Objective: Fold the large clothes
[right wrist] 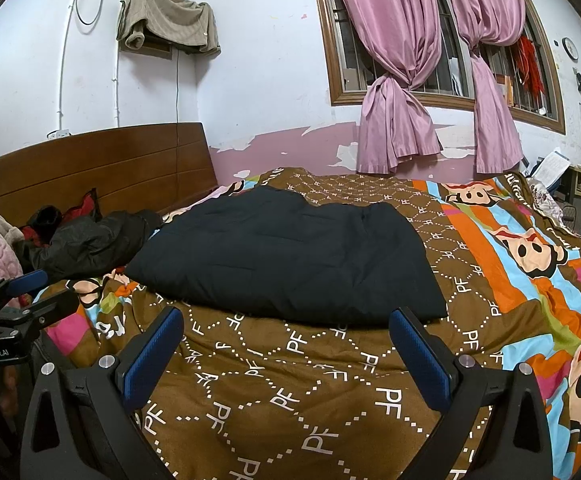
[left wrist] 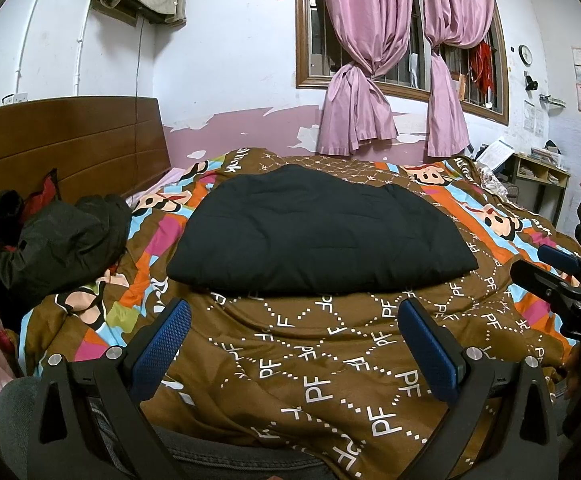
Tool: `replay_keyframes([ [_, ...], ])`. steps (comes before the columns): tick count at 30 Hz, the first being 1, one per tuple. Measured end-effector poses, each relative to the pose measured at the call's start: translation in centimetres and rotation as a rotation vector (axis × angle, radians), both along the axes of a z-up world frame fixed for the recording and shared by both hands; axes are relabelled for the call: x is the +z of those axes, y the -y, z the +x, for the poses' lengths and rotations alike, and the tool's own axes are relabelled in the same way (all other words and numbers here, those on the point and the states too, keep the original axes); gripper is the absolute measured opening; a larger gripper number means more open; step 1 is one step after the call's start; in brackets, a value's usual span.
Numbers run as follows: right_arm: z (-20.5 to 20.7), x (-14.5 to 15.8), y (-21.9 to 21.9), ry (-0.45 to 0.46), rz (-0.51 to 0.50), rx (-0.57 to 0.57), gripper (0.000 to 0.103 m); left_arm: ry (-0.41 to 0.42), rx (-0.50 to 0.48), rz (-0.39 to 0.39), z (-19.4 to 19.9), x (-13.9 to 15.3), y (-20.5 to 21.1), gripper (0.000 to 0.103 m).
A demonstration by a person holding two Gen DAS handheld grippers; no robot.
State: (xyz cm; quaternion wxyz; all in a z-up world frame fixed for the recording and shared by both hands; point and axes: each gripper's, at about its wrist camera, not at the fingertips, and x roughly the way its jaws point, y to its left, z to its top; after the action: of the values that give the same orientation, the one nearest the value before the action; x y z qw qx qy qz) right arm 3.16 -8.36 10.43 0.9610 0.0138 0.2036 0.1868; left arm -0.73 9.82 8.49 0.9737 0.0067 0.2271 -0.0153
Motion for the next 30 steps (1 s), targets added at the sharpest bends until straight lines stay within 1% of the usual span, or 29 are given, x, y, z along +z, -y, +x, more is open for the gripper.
replay_keyframes([
  [22, -0.01, 0.07, -0.08, 0.000, 0.000, -0.001, 0.103, -0.002, -0.002, -0.002, 0.03, -0.03, -0.11, 0.101],
  [26, 0.00, 0.09, -0.14, 0.000, -0.001, 0.000, 0.103, -0.044, -0.014, -0.021, 0.25, -0.72, -0.07, 0.101],
  [30, -0.22, -0.06, -0.38, -0.001, -0.002, 0.003, 0.103, -0.049, 0.010, -0.031, 0.15, -0.97, -0.46, 0.101],
])
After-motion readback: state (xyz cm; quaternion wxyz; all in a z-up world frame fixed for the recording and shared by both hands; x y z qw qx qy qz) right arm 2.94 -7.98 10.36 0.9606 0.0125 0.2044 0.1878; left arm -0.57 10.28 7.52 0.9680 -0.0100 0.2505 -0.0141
